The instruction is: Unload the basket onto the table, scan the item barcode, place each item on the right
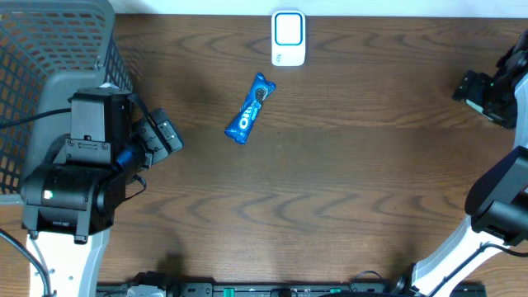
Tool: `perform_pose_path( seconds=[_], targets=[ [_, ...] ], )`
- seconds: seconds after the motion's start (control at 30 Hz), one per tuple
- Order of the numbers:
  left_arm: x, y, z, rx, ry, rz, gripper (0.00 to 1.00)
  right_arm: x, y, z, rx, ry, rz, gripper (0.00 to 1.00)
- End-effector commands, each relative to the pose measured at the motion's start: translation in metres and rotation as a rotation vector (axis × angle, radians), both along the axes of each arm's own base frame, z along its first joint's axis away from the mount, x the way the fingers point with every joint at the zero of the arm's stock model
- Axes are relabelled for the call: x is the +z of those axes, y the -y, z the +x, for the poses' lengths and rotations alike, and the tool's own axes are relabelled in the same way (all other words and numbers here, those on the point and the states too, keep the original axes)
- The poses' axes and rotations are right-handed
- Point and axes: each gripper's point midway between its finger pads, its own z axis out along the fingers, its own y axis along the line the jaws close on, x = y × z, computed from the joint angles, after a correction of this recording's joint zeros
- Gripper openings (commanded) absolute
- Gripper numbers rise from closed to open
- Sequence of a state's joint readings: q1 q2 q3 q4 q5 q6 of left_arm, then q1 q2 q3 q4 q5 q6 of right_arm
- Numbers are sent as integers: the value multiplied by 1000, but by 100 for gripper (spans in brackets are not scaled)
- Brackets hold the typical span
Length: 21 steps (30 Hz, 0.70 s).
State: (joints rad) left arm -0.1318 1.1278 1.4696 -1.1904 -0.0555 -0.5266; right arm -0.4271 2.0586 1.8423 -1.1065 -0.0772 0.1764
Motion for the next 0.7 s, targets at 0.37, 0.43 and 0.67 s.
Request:
perform_pose_path(
  seconds=[0.37, 0.43, 0.67],
  targets=[
    [2, -3, 0, 10, 4, 11, 97, -35, -250, 41, 445, 170, 501, 99],
    [2, -3, 0, 10, 4, 11, 98, -45, -297, 44, 491, 203, 518, 99],
    [2, -3, 0, 10, 4, 11, 98, -38, -417, 48, 580, 340, 519, 99]
  ],
)
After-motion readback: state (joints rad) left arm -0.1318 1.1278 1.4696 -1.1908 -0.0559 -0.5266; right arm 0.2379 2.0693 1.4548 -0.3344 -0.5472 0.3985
